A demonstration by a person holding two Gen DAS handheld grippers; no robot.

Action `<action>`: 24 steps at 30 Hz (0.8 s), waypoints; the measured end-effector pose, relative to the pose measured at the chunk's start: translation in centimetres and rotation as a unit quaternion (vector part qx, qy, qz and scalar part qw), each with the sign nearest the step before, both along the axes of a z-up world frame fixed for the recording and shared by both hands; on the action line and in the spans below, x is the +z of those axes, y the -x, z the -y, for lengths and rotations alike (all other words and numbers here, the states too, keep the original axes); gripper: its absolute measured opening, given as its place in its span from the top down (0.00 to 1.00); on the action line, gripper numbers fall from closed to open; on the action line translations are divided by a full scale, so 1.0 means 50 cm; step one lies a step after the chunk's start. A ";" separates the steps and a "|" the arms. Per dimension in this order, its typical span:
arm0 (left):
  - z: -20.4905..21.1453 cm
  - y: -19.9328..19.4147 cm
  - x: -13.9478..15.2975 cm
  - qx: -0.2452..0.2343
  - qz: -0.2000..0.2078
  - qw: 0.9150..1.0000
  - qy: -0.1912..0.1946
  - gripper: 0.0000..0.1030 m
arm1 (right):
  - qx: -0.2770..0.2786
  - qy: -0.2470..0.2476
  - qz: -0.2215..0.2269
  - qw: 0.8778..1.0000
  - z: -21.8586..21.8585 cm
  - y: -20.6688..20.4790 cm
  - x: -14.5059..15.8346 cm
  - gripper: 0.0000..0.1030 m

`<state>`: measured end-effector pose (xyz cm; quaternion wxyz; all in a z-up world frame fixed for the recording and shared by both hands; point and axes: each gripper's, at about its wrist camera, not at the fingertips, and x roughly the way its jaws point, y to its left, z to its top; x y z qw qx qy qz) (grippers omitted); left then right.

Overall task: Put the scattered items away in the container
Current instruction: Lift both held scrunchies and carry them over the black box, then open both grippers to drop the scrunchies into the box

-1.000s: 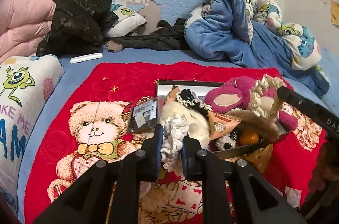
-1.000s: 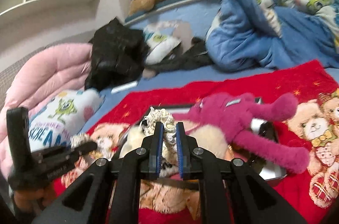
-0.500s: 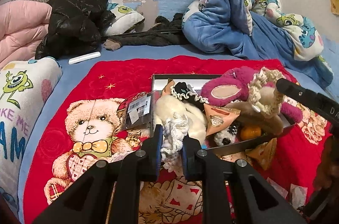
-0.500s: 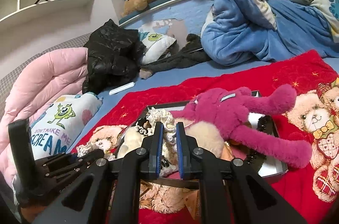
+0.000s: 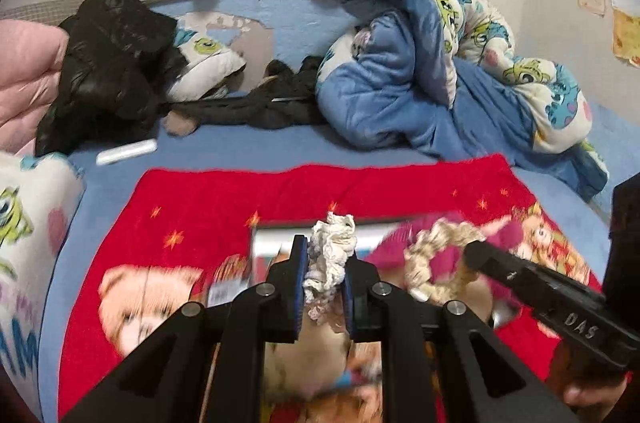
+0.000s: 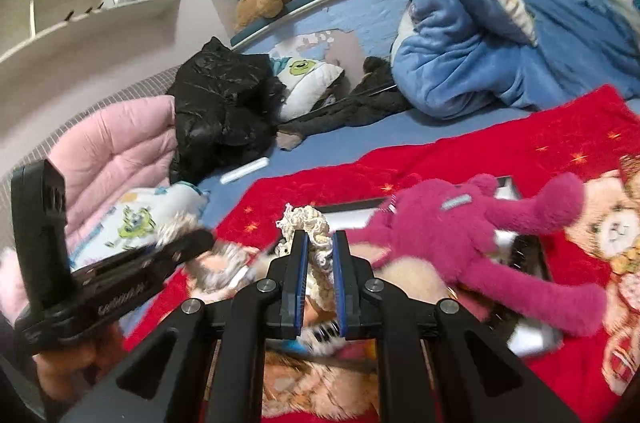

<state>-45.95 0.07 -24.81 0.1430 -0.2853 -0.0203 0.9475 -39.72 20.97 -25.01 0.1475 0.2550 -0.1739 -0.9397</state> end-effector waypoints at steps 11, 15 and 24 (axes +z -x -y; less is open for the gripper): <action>-0.062 0.173 -0.065 -0.028 0.004 1.000 0.005 0.84 | -0.002 -0.039 0.046 0.998 0.011 0.224 -0.002 0.88; -0.045 0.224 -0.128 -0.012 0.047 0.999 -0.007 0.84 | 0.001 -0.060 0.061 0.996 0.030 0.264 -0.051 0.88; -0.058 0.255 -0.182 -0.003 0.082 0.997 0.014 0.84 | -0.021 -0.088 0.079 0.993 0.047 0.279 -0.092 0.87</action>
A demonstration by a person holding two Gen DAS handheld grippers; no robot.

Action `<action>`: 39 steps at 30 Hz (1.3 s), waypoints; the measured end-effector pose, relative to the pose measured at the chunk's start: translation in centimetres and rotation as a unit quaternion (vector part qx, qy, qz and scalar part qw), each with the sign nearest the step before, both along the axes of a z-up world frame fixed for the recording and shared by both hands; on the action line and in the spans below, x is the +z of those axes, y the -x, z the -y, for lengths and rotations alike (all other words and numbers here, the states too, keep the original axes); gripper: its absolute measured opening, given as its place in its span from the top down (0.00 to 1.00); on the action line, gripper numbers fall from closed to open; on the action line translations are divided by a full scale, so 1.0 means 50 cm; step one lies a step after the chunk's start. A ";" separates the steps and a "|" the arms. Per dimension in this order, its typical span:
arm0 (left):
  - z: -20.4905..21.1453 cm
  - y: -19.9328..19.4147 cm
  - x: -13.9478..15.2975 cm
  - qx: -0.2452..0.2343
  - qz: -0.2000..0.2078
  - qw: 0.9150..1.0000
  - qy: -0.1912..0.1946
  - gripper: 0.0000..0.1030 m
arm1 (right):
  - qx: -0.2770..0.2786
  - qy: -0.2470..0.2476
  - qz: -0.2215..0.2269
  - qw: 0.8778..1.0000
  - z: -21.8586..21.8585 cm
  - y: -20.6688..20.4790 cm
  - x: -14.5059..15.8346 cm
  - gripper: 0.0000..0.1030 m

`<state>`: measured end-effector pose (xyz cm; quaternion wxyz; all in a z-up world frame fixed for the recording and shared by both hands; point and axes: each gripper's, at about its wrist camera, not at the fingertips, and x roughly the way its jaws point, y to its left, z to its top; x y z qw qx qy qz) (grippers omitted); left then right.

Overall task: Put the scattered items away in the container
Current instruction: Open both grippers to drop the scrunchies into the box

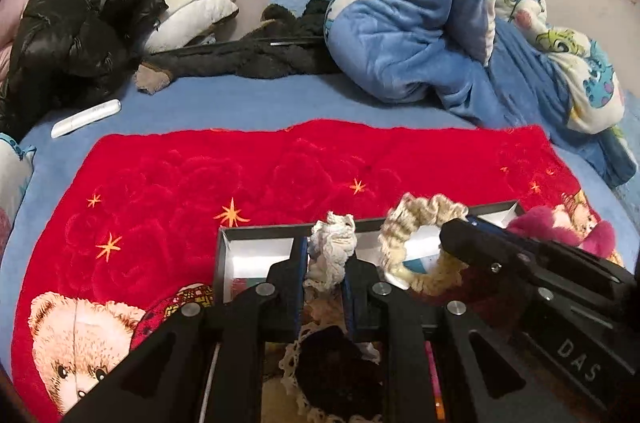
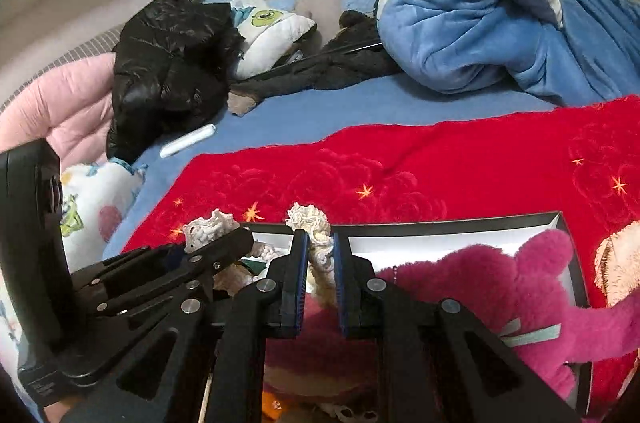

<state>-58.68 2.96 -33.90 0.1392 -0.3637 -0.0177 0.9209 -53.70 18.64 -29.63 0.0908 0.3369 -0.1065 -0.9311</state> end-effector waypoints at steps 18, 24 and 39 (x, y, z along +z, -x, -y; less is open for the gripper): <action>-0.023 -0.012 -0.019 -0.006 0.010 0.998 0.058 0.48 | -0.014 -0.008 0.000 1.000 -0.012 -0.005 -0.020 0.80; -0.013 -0.020 -0.007 0.005 0.003 0.998 0.062 0.00 | -0.010 -0.012 -0.008 1.000 -0.002 -0.013 -0.010 0.31; -0.007 -0.050 0.038 0.018 -0.034 0.996 0.086 0.00 | 0.003 0.024 -0.017 1.000 -0.001 -0.021 0.009 0.00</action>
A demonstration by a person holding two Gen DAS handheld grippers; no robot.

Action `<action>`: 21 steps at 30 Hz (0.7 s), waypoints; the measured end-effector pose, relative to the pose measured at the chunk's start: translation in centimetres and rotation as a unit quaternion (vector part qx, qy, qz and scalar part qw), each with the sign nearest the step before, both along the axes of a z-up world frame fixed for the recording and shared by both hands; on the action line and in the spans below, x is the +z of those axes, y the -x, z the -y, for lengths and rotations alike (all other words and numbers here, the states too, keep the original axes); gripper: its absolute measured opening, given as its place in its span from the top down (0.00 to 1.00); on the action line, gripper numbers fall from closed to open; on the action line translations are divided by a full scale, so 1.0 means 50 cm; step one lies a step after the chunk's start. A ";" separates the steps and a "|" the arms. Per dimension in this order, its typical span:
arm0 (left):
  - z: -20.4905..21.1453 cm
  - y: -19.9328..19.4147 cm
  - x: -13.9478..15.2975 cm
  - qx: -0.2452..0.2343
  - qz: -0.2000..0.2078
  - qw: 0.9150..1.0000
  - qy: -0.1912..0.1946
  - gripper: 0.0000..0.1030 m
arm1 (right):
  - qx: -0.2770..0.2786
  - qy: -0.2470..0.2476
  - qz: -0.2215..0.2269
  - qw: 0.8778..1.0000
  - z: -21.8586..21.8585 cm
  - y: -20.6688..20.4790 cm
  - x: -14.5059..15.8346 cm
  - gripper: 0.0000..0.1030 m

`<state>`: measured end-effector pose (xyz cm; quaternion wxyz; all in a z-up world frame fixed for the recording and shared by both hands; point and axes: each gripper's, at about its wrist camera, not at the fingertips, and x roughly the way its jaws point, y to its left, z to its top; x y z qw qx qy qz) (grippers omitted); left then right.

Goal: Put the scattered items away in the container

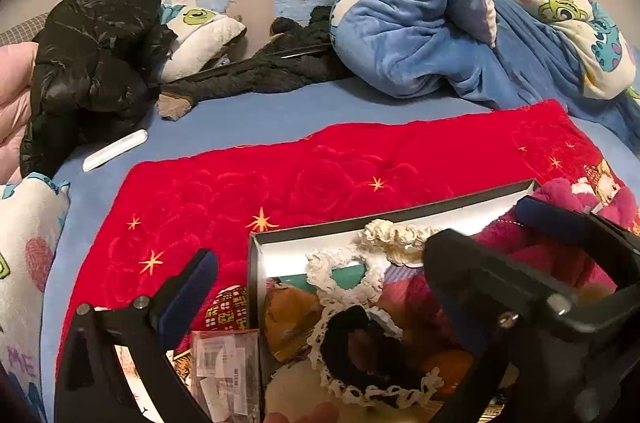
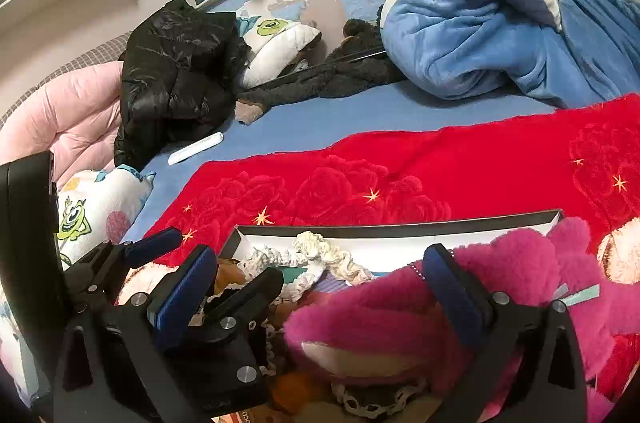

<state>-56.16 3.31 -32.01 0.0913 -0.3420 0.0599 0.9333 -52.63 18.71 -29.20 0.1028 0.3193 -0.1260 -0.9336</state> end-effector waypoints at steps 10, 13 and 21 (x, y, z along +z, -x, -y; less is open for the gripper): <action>0.052 -0.085 0.117 0.055 -0.102 0.993 0.007 0.00 | -0.020 0.018 -0.046 0.999 -0.018 -0.052 0.072 0.00; 0.068 -0.126 0.159 0.071 -0.130 0.989 0.003 0.00 | -0.026 0.017 -0.074 0.997 -0.022 -0.089 0.118 0.00; 0.142 -0.282 0.292 0.093 -0.130 0.985 -0.059 0.00 | -0.032 0.001 -0.096 0.995 -0.028 -0.195 0.268 0.00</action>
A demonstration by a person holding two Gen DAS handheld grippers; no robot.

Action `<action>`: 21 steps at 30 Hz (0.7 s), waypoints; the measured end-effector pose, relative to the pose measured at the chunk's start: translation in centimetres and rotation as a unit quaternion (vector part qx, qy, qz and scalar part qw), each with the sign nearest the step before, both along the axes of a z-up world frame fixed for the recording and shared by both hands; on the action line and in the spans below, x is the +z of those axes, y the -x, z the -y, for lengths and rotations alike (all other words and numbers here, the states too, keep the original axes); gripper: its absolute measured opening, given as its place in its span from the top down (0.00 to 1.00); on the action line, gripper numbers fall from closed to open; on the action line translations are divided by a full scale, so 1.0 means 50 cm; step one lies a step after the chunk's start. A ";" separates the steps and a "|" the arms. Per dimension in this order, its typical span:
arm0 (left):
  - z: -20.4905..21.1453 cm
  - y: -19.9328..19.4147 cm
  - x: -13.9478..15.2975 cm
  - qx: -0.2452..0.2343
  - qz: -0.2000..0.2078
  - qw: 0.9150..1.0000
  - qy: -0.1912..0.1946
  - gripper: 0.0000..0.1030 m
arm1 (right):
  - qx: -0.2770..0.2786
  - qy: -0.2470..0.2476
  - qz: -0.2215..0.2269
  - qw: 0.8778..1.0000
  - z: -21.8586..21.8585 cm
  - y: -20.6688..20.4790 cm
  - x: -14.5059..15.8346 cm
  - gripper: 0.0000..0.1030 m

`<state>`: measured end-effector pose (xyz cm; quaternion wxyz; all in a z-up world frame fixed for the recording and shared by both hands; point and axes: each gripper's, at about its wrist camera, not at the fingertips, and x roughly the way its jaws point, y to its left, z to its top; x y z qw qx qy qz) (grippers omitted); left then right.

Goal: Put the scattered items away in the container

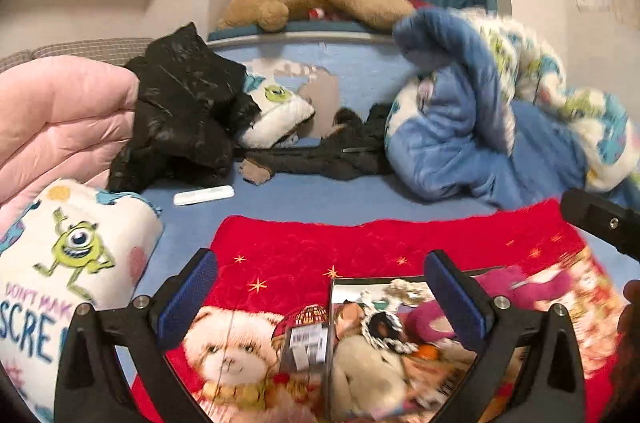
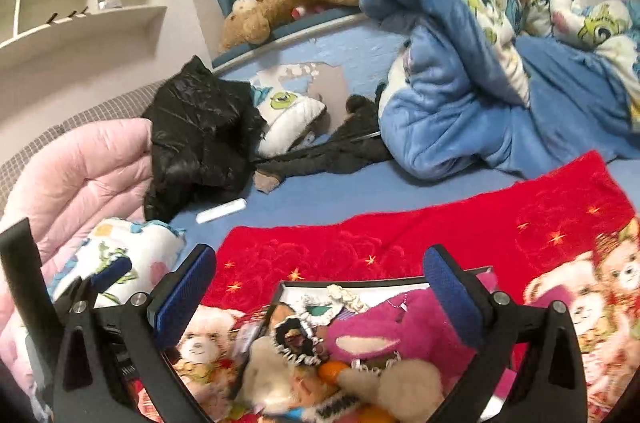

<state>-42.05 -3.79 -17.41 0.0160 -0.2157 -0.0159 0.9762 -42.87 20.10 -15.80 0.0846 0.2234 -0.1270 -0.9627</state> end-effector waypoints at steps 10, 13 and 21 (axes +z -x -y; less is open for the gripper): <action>0.081 -0.420 0.196 -0.031 0.070 0.995 -0.068 0.00 | -0.052 -0.035 0.037 0.997 -0.008 -0.381 0.242 0.00; 0.113 -0.554 0.224 -0.032 0.060 0.992 -0.102 0.00 | -0.069 -0.046 0.050 0.995 0.018 -0.513 0.280 0.00; 0.116 -0.868 0.224 -0.036 0.038 0.996 -0.079 0.00 | -0.079 -0.018 0.076 0.994 0.086 -0.870 0.230 0.00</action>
